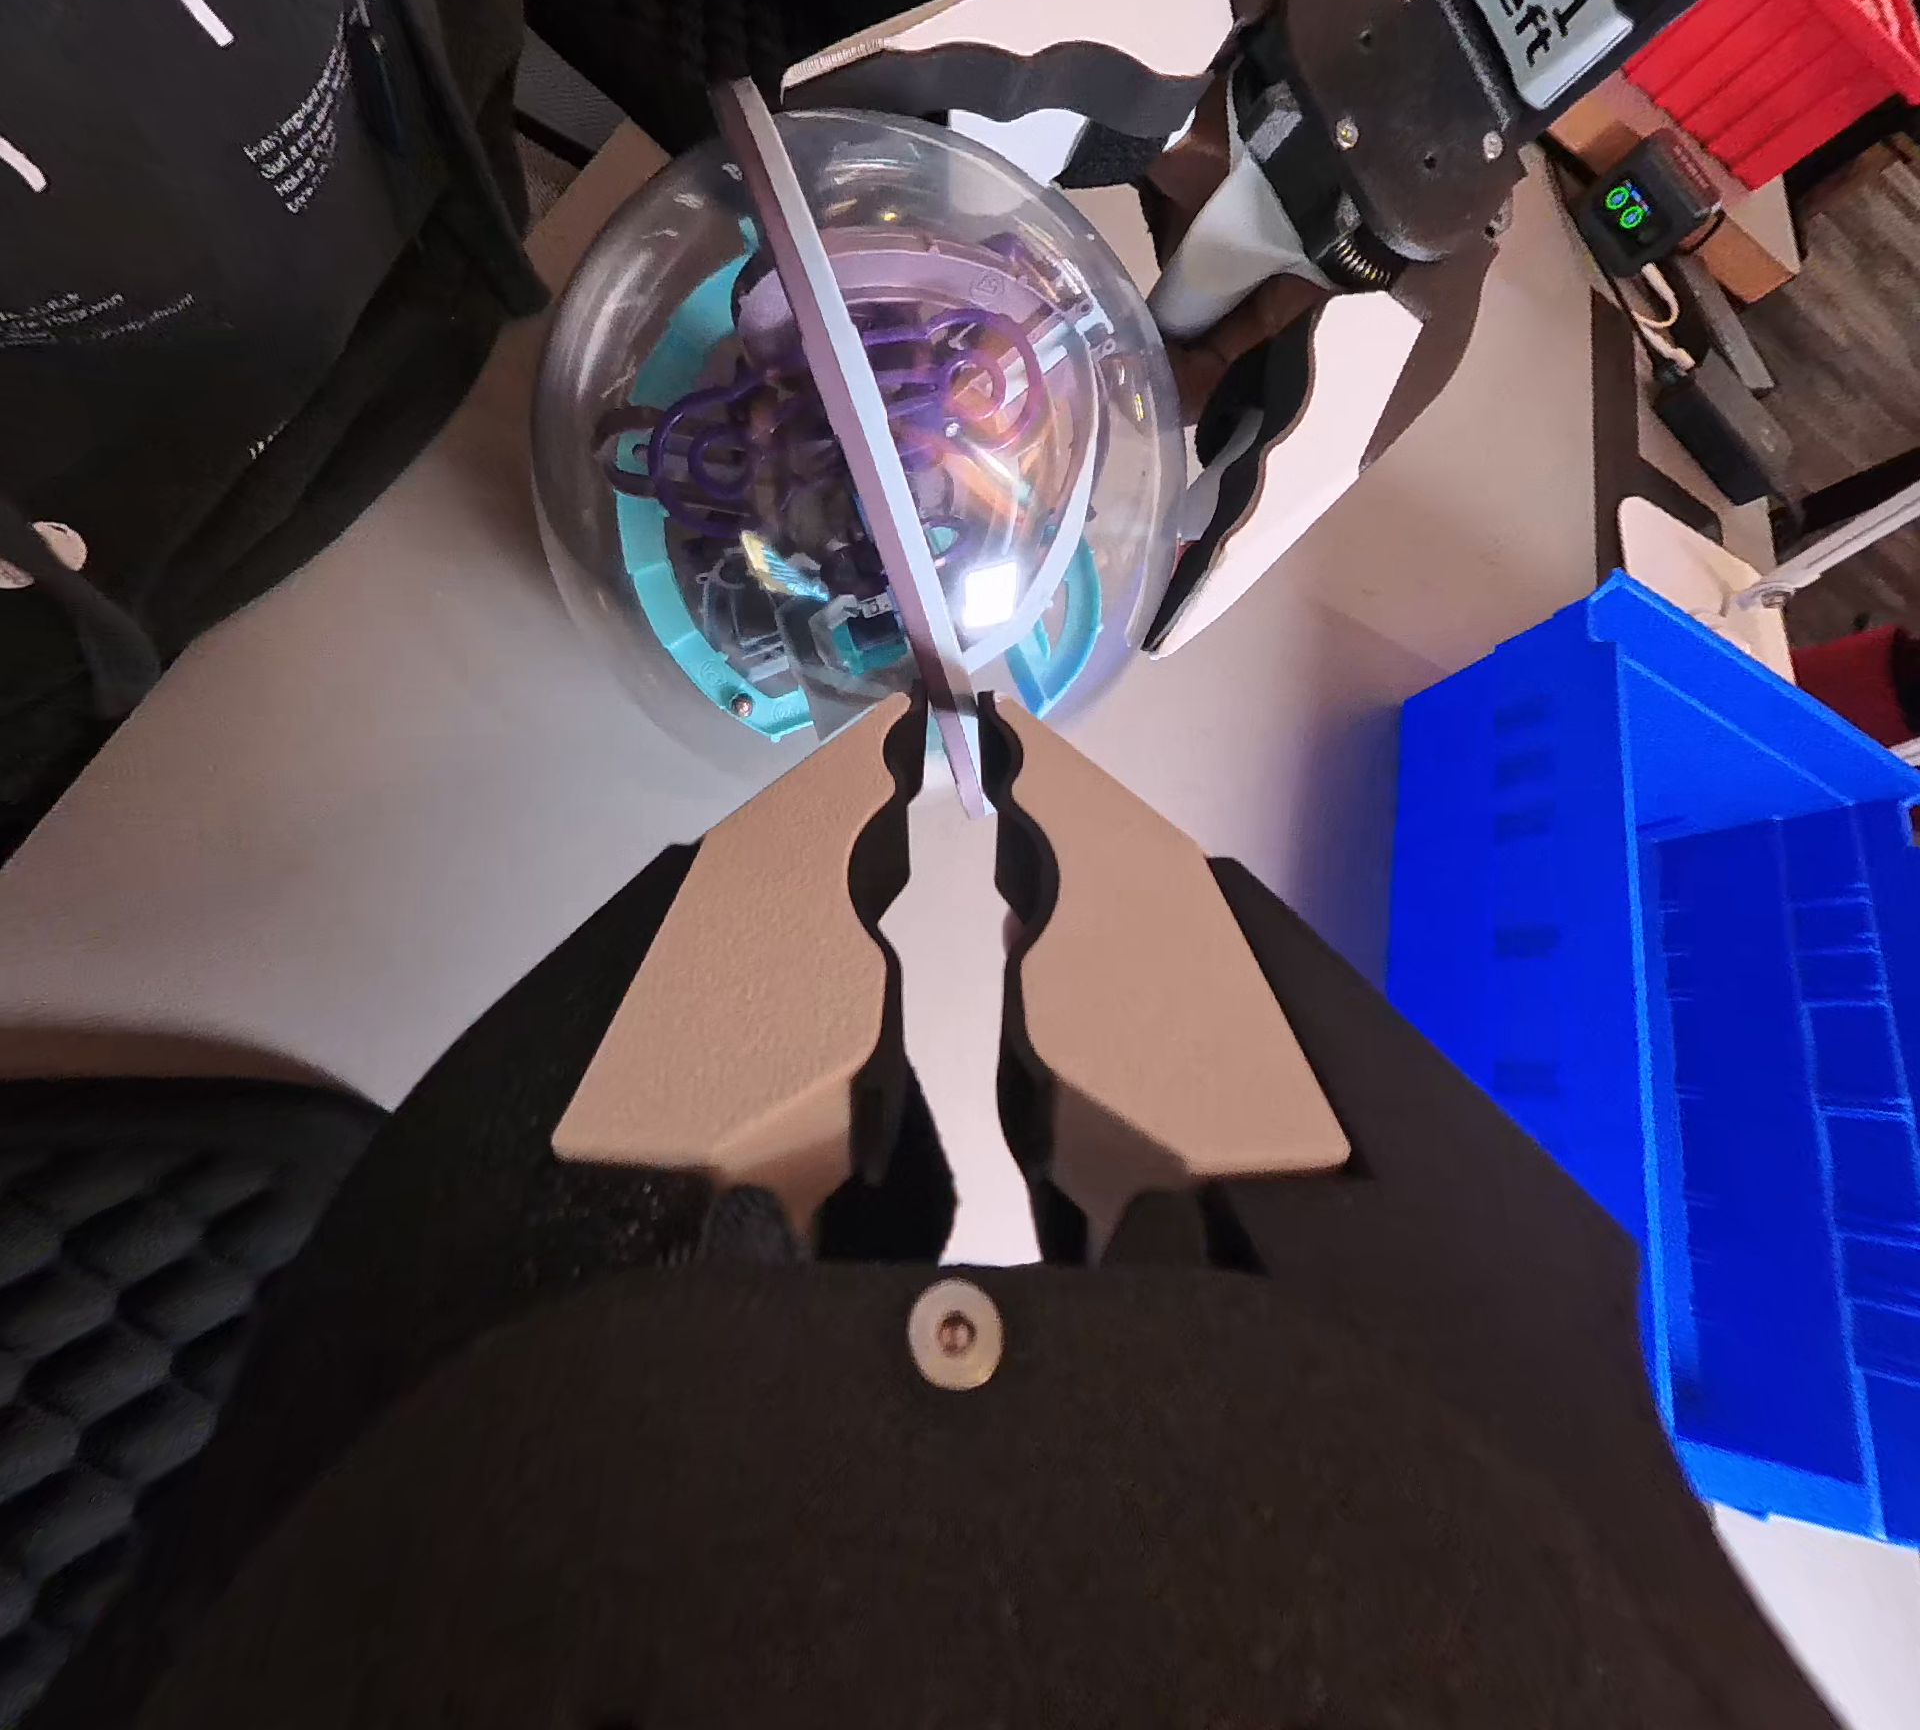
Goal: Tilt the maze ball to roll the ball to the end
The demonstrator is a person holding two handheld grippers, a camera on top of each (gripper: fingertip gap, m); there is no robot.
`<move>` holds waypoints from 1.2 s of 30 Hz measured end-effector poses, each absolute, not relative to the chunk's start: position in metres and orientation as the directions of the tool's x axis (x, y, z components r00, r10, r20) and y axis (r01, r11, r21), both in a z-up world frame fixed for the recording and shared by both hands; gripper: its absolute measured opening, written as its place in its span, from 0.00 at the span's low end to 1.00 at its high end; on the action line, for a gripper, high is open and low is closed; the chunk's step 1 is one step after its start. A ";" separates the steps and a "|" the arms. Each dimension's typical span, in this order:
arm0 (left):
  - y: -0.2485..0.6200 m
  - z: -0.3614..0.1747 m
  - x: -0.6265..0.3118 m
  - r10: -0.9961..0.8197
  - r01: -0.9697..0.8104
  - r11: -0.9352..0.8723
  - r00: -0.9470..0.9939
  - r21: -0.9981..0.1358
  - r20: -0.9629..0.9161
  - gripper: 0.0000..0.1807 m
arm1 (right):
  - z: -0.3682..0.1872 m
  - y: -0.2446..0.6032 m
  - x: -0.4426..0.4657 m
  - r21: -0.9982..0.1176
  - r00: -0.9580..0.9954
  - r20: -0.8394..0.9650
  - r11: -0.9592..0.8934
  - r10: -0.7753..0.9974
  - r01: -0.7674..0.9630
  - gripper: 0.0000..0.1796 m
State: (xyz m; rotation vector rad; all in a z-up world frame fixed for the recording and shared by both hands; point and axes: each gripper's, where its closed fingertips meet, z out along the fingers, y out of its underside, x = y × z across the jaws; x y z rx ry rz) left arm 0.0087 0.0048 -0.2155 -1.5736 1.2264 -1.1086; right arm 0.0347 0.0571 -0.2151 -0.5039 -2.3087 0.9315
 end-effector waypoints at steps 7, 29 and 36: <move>0.008 -0.211 0.000 -0.960 -0.241 -0.206 0.236 -0.948 0.149 0.71 | -0.219 0.063 0.035 -0.741 -0.731 0.348 0.650 0.587 0.170 0.04; -0.025 -0.252 -0.054 -0.660 -0.259 -0.262 0.751 -0.930 -0.023 0.38 | -0.232 0.081 0.037 -0.902 -0.578 -0.010 0.242 0.816 0.357 0.04; -0.013 -0.241 -0.071 -0.664 -0.111 -0.285 0.740 -0.952 0.113 0.13 | -0.236 0.091 0.036 -0.912 -0.520 -0.132 0.102 0.844 0.397 0.03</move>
